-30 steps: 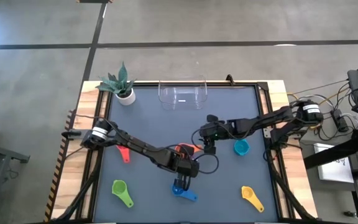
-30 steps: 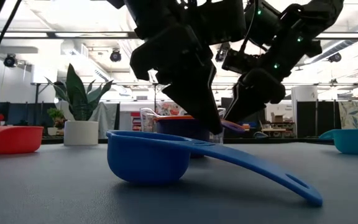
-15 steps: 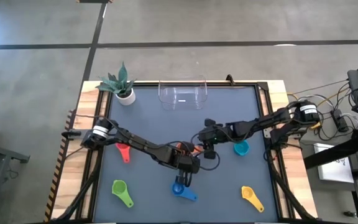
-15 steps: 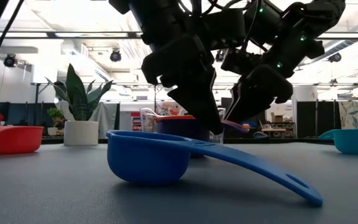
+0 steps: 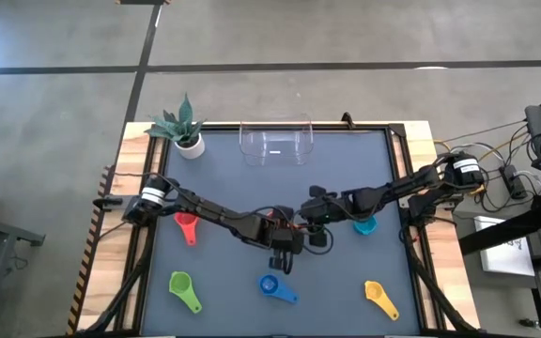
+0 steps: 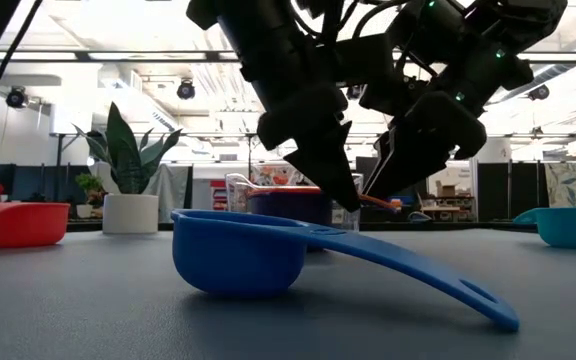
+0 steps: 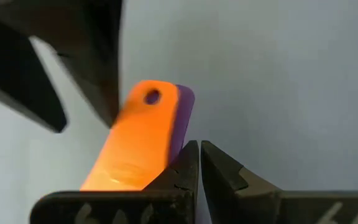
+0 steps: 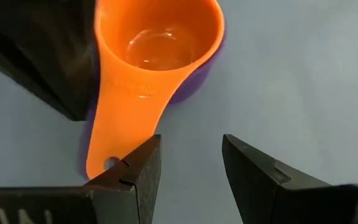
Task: Nest measuring cups in basket
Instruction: Stack the orange measuring cup on top of the purple measuring cup, then stack the red measuring cup on top of the orange measuring cup
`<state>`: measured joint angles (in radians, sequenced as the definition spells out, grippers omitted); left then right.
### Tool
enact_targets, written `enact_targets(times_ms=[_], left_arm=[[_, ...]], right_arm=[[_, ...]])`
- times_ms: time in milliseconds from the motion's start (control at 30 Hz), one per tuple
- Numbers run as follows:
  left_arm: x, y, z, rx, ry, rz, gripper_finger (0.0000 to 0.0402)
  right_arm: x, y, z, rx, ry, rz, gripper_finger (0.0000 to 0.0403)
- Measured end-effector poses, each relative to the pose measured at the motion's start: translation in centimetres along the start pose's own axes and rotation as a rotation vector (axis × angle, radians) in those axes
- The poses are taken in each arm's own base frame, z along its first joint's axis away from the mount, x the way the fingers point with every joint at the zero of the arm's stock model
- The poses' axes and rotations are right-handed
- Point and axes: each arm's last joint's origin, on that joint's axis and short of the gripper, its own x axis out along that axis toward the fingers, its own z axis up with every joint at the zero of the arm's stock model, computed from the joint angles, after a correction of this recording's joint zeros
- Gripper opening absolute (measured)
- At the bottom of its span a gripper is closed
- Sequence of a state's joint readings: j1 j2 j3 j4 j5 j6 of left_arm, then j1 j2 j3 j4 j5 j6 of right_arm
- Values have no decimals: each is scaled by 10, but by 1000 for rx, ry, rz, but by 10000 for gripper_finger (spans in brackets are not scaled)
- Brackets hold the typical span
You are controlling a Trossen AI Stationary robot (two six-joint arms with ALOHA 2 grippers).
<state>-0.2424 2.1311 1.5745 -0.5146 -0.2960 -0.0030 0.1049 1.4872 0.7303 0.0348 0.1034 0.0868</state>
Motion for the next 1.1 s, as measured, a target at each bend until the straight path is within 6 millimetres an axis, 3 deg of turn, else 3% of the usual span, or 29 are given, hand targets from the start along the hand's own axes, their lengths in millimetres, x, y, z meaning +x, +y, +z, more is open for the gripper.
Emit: enact_targets(times_ms=[333,500,733,900,1100], left_arm=[[1,4,0,-9,3,14,1],[-7,4,-8,-12,89,13,1],[-37,0,-13,-51,159,9,1],[-70,-4,-15,-49,164,2,1],[-118,-5,-54,-117,222,146,1]], right_arm=[[0,0,-1,-7,7,-22,160],[-8,-3,0,-24,20,-82,160],[-28,-5,2,-18,-20,-82,160],[-45,-9,0,-9,-71,-129,160],[-61,-11,-10,20,-127,-125,160]])
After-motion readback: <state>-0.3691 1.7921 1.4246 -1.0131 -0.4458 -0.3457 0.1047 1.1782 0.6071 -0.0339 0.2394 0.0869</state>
